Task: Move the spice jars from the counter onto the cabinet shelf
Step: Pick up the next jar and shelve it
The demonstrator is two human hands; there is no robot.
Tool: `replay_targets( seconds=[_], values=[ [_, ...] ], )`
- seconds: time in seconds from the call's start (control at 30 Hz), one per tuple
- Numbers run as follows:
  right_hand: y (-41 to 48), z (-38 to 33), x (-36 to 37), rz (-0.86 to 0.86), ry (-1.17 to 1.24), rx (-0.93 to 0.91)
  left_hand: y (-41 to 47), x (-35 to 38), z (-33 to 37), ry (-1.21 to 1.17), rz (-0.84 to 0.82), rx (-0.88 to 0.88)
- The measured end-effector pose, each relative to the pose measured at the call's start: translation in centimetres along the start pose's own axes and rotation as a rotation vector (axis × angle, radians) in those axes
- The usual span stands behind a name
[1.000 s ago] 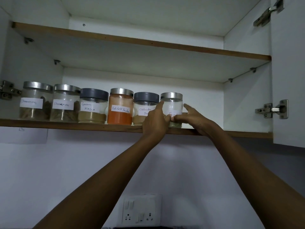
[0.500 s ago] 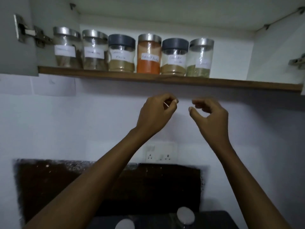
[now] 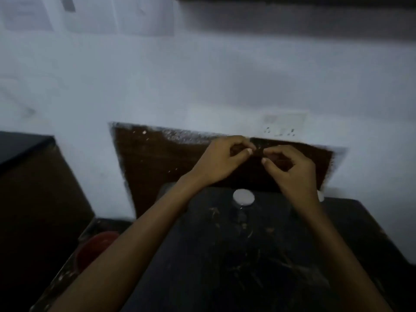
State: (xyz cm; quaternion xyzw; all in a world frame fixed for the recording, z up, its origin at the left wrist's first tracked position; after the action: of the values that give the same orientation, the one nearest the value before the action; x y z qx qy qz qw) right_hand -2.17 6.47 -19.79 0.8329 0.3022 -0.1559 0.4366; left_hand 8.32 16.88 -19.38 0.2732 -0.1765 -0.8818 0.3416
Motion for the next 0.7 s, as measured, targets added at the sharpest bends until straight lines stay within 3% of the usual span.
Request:
replay_targets(
  seconds=[0.27, 0.43, 0.57, 0.63, 0.7],
  values=[
    [-6.6, 1.9, 14.4, -0.305, -0.008, 0.134, -9.1, -5.8, -13.1, 0.060, 0.085, -0.327],
    [-8.4, 3.3, 20.5, -0.386, -0.072, 0.142, -11.3, -5.2, -18.4, 0.081, 0.054, -0.434],
    [-8.3, 5.0, 20.7, -0.383, -0.094, 0.203, -10.1, -3.0, -19.2, 0.115, 0.031, -0.415],
    [-7.6, 12.9, 16.2, -0.291, -0.185, 0.391, -4.9, 5.6, -20.5, 0.025, -0.132, -0.415],
    [-7.9, 14.8, 15.4, -0.294, -0.187, 0.407, -4.2, 7.0, -20.1, 0.029, -0.134, -0.417]
  ],
)
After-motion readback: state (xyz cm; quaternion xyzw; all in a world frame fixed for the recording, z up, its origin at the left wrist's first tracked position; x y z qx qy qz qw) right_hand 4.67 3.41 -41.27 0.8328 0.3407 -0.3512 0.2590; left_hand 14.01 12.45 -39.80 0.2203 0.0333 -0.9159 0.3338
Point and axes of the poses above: each hand's wrist, its own y-axis towards the middle knuckle, its own x-axis out of the palm, z = x × y, the point moved 9 cm from there along y, towards the middle knuckle, and after that the axes turned 14 degrees about -y, right-handed, at the moved point
